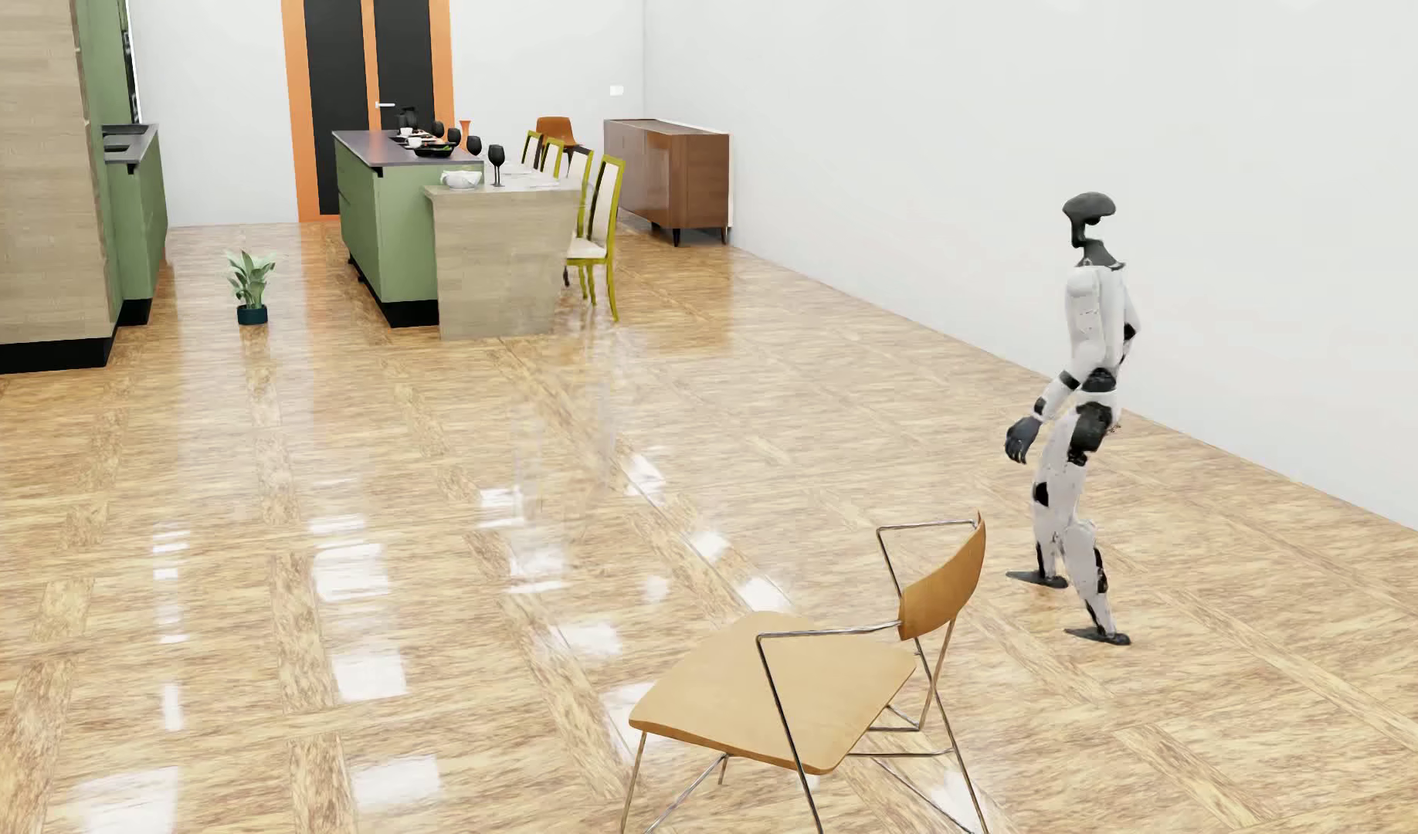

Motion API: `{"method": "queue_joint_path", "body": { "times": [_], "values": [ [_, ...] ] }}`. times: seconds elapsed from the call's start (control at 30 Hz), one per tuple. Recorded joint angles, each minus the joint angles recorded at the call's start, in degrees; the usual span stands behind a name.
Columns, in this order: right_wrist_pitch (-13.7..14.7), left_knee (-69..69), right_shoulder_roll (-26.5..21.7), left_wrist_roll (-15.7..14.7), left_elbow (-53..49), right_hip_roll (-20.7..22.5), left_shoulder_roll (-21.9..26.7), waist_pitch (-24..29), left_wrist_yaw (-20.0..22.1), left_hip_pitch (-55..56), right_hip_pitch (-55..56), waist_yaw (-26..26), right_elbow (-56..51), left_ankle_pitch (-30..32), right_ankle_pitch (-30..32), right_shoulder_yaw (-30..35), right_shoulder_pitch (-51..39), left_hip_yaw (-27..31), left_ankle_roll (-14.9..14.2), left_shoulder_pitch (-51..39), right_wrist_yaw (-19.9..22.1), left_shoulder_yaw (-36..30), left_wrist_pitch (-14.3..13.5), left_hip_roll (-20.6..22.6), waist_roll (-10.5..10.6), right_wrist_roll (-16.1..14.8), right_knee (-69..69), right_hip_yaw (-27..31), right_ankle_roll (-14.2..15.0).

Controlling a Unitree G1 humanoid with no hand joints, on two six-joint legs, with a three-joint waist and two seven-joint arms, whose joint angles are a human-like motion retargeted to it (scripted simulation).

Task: Walk to the chair

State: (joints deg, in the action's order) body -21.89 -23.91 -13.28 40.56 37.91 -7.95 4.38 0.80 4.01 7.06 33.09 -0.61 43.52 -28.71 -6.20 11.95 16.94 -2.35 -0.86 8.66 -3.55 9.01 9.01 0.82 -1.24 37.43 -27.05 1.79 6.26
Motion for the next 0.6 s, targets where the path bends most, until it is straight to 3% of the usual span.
{"method": "queue_joint_path", "body": {
  "times": [0.1, 0.23, 0.33, 0.4, 0.47, 0.6],
  "values": [
    [-0.57, -7.54, 1.26, -0.64, 1.41, 1.39, 0.69, 0.08, -0.24, 0.42, -3.53, -0.32, -0.60, 1.33, -3.76, -1.10, -2.21, 2.64, -1.53, 1.66, 2.10, 0.05, 1.48, -3.81, 0.82, 0.95, -3.24, -4.91, -2.71],
    [1.25, -35.87, 0.80, -0.71, 2.57, 3.13, 0.51, 0.99, -2.58, 14.10, -10.16, -1.21, -3.12, 19.47, -9.10, 0.80, -7.68, 8.83, -3.81, 5.16, 3.20, -0.91, 3.26, -6.18, 2.65, 4.99, -2.99, -11.15, -4.04],
    [3.05, -44.66, -1.53, -0.59, 2.61, 3.04, -0.09, 1.42, -4.09, 24.34, -15.51, -2.43, -7.51, 18.87, -12.30, 1.21, -11.49, 1.04, -1.56, 7.14, 3.86, -1.49, 3.61, -12.51, 4.03, 5.01, -1.81, -15.74, -4.61],
    [3.84, -39.62, -2.72, -0.69, 2.63, 3.28, -0.14, 1.19, -4.68, 28.93, -18.92, -3.71, -11.41, 17.59, -14.39, 0.82, -13.40, -4.85, -2.31, 8.16, 3.82, -0.96, 3.90, -13.07, 4.38, 4.95, -0.32, -18.40, -4.69],
    [4.85, -28.97, -2.91, -1.09, 2.23, 3.68, 0.06, 0.80, -4.36, 31.87, -22.43, -4.52, -15.85, 17.15, -16.94, -0.17, -14.79, -9.02, -6.20, 8.93, 4.40, 0.33, 4.21, -11.04, 4.42, 4.35, 0.98, -21.32, -4.40],
    [5.05, -2.42, -2.57, -2.77, 2.27, 4.45, -2.04, -0.26, -2.13, 29.20, -28.56, -5.25, -17.62, 18.57, -20.77, 2.03, -20.32, -22.61, -8.04, 10.79, 4.65, 3.57, 5.53, -9.49, 4.23, 1.09, 2.78, -24.99, -2.29]
  ]
}}
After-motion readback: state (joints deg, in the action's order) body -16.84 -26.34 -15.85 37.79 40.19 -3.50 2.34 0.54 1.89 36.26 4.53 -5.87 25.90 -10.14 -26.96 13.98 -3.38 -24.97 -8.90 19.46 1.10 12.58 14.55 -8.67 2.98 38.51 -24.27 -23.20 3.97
